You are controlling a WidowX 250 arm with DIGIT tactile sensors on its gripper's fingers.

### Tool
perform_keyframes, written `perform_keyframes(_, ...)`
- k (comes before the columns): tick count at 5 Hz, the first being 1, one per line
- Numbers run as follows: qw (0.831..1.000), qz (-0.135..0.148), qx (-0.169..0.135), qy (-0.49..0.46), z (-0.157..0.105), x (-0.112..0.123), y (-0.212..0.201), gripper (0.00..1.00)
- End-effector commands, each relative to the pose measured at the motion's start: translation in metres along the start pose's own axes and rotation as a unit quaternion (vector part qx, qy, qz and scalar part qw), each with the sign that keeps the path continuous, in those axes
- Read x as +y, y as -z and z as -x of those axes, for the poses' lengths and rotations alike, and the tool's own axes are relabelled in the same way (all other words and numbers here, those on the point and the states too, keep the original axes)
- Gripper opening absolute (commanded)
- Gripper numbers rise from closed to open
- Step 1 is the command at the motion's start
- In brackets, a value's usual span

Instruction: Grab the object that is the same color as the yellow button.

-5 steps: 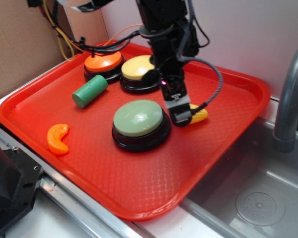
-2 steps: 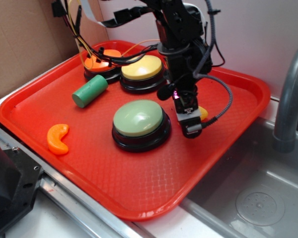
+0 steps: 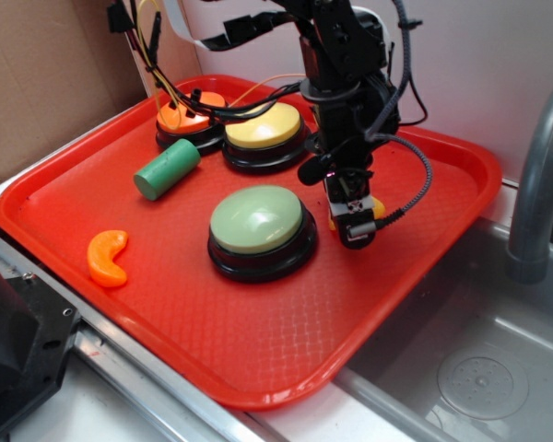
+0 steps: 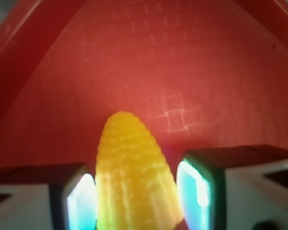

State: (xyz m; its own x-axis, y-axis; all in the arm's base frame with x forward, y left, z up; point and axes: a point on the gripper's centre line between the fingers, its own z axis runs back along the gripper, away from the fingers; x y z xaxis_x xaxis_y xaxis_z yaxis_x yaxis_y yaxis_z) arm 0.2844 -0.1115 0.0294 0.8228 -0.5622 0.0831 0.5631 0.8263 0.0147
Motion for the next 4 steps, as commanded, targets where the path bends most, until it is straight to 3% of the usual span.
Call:
perform_keyframes(1, 0.998, 0.005, -0.02, -0.051, -0.006, 0.004, -0.04, 0.0)
perform_keyframes(3, 0.992, -0.002, -0.054, -0.118, 0.019, 0.015, -0.1, 0.0)
perform_keyframes(4, 0.984, -0.016, -0.053, -0.167, 0.052, 0.022, -0.12, 0.0)
